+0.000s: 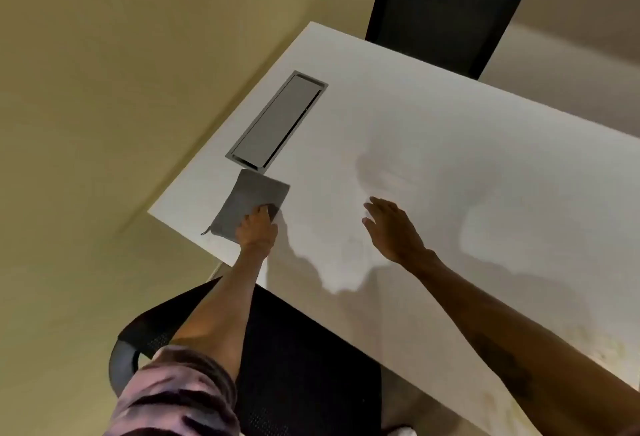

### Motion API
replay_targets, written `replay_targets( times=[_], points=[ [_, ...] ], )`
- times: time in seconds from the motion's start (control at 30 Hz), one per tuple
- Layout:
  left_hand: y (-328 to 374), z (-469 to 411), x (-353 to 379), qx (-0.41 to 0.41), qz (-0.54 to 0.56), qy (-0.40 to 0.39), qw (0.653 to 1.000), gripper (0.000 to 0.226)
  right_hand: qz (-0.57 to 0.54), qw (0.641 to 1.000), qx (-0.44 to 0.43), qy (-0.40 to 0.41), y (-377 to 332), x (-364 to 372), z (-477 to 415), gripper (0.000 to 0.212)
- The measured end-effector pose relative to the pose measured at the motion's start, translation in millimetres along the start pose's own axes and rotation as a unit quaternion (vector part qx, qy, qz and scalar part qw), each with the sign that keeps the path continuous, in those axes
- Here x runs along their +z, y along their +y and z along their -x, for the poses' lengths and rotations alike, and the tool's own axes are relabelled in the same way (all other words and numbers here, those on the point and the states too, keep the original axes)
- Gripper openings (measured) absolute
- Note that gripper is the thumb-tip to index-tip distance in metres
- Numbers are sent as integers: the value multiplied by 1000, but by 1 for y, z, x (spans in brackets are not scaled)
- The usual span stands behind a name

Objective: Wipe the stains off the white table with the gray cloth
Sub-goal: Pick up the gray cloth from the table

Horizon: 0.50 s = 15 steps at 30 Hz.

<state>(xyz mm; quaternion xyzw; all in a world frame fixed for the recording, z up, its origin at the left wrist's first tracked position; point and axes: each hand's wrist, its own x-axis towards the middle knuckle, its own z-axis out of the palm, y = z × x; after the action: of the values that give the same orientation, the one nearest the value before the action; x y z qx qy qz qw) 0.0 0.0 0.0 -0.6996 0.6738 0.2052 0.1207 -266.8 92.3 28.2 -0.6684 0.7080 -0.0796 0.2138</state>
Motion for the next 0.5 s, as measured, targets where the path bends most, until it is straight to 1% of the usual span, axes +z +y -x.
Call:
replay_targets(
  times=[0.07,0.2,0.3,0.43,0.5],
  points=[
    [-3,-3,1,-21,3,-13,1000,50,-38,999,15,-24,0,4,0,41],
    [-5,-12,11,-24,-1,-15,1000,50,-35,996,10,-79,0,14,3,42],
    [-4,-22,13,-22,-9,0,1000,50,-39,995,9,-89,1,14,0,42],
    [-10,-32,21,-5,-12,29,999,40,-48,993,15,-105,0,20,0,41],
    [-14,-36,25,11,-12,44,999,38,-50,992,19,-112,2,23,0,41]
  ],
)
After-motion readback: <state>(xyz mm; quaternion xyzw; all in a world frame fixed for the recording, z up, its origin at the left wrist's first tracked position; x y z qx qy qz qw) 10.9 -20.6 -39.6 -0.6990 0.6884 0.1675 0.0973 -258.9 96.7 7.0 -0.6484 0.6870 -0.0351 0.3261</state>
